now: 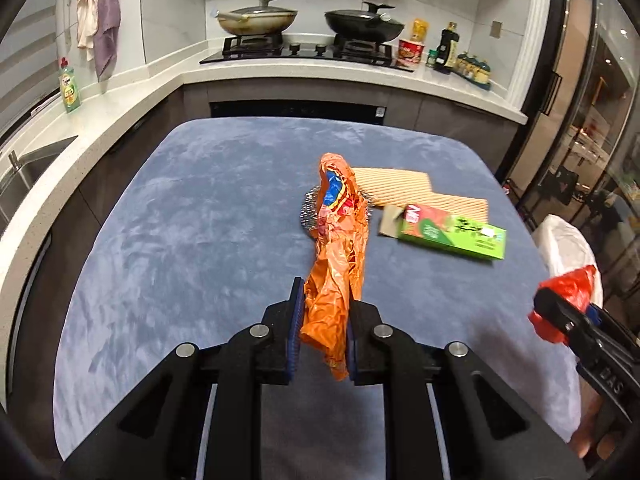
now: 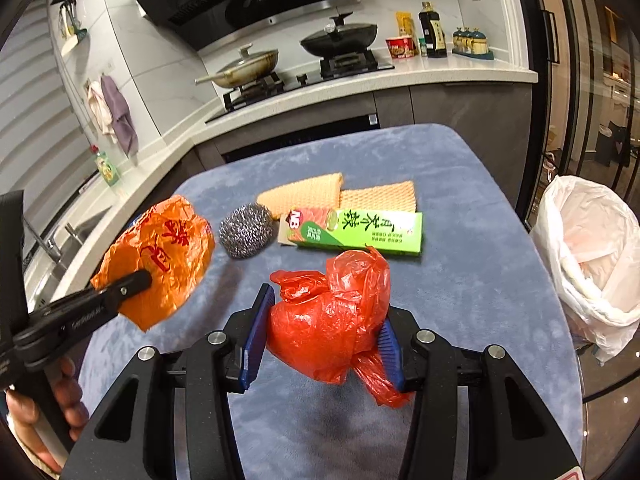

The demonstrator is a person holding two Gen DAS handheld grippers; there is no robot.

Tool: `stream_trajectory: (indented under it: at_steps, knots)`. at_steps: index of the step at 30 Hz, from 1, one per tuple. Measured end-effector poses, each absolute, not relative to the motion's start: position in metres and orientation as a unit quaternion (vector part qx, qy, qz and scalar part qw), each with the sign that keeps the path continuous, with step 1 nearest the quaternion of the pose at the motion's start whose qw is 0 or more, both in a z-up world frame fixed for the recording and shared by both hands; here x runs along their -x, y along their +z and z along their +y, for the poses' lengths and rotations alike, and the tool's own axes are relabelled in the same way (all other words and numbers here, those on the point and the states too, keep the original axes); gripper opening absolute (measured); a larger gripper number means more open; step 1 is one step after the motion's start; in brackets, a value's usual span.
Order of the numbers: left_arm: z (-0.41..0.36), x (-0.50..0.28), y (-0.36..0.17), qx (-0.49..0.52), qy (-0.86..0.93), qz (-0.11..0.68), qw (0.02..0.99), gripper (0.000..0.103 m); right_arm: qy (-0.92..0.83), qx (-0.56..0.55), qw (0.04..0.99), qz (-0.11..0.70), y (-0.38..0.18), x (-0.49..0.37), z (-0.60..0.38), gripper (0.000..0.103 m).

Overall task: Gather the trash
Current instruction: 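Carry the red bag and orange bag over the bin and release both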

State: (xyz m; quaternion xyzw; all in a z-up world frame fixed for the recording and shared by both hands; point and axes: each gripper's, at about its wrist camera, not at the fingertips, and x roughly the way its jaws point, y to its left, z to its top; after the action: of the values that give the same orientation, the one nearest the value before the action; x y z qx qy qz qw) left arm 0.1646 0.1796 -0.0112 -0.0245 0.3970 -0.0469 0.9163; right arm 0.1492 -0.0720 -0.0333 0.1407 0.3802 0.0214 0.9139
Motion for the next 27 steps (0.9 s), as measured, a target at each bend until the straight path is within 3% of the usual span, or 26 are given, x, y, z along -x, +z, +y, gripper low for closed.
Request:
stream_trajectory:
  at_steps: [27]
  knots:
    - [0.052,-0.115,0.033,-0.049,-0.168,0.362,0.916,0.017,-0.031,-0.174,0.933,0.313,0.009,-0.101,-0.153,0.046]
